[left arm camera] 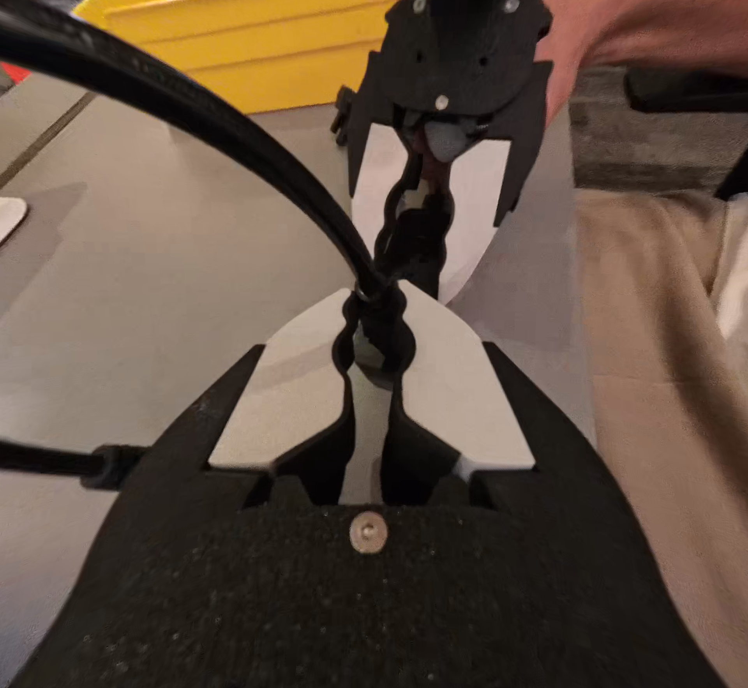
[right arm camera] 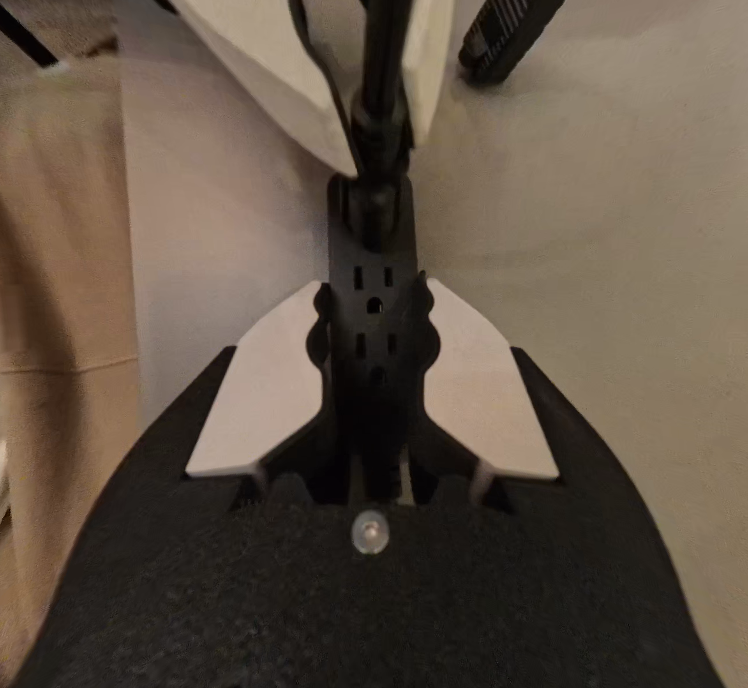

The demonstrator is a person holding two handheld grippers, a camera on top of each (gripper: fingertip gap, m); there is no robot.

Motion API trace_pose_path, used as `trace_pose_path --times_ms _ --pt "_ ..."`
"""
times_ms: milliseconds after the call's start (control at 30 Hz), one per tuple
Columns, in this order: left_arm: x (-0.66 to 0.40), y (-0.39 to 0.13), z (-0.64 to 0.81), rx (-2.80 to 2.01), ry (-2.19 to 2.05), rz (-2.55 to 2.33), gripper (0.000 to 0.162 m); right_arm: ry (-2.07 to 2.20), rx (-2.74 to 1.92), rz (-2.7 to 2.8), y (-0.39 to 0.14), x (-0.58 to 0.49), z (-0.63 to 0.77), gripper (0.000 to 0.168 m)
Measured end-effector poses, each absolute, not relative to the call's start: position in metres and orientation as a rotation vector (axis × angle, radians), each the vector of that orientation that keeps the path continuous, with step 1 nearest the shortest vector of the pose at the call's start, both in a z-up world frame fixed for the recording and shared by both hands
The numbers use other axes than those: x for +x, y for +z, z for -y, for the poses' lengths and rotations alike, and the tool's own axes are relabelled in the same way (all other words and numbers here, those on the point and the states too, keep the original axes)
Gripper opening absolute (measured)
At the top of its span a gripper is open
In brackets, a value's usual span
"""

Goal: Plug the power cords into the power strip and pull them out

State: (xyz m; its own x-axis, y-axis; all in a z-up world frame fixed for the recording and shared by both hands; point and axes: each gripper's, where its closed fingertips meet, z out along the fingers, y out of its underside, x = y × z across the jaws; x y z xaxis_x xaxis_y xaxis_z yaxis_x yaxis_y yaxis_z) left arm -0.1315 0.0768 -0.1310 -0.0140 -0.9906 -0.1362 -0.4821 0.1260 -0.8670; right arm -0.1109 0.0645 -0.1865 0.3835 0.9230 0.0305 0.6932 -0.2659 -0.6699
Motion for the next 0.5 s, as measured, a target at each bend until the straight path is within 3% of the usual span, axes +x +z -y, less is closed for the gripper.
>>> trace_pose_path --times_ms 100,333,500 --pt "-0.121 -0.128 -0.083 -1.492 -0.724 -1.581 0.014 0.406 -2.101 1.382 -0.186 -0.111 -0.074 0.042" --pt "-0.122 -0.109 -0.078 -1.508 -0.979 -1.472 0.013 0.519 -2.059 1.316 -0.177 -0.114 -0.074 0.043" --pt "-0.129 -0.127 -0.077 -1.503 -0.827 -1.605 0.015 0.499 -2.063 1.332 -0.185 -0.113 -0.071 0.042"
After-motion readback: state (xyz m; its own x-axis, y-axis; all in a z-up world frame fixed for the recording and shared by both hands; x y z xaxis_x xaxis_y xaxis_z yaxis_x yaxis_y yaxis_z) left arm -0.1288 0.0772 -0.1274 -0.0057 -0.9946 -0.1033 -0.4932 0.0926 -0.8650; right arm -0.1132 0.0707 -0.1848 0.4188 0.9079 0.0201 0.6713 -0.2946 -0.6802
